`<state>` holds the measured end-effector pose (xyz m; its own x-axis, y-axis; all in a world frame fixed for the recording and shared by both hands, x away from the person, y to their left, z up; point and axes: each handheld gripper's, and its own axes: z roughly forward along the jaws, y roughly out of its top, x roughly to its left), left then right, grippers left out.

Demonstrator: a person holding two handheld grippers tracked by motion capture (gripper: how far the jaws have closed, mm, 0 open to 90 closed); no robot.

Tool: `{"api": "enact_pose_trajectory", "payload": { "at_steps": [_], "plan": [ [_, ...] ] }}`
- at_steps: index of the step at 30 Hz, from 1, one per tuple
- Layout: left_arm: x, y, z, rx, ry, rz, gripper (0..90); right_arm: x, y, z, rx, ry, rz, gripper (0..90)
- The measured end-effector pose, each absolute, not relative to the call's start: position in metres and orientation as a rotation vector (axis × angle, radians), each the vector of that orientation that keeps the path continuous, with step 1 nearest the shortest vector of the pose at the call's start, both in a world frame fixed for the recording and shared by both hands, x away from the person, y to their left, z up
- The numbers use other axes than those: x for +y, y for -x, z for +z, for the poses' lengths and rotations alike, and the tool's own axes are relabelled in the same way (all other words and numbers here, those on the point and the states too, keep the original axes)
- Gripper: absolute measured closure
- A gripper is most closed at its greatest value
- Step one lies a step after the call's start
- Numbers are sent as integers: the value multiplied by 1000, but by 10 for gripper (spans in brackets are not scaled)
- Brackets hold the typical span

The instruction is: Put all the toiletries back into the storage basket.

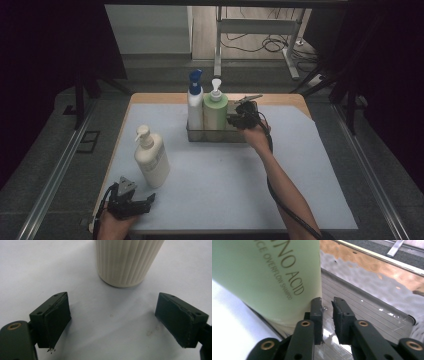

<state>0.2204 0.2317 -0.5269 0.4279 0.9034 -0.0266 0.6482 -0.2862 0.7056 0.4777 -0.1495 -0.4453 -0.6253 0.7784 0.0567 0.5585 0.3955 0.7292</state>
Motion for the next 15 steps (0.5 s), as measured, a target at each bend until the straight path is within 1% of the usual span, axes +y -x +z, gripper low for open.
{"api": "enact_pose_trajectory", "payload": {
  "at_steps": [3, 10, 15],
  "plan": [
    [232, -220, -527, 1306, -2036, 507, 124, -152, -474, -442, 2370, -1172, 1057, 666],
    [231, -220, -527, 1308, -2038, 509, 124, -155, -464, -432, 2396, -1139, 1081, 551],
    [231, -221, -526, 1309, -2041, 507, 124, -155, -456, -428, 2409, -1101, 1082, 429]
  ]
}}
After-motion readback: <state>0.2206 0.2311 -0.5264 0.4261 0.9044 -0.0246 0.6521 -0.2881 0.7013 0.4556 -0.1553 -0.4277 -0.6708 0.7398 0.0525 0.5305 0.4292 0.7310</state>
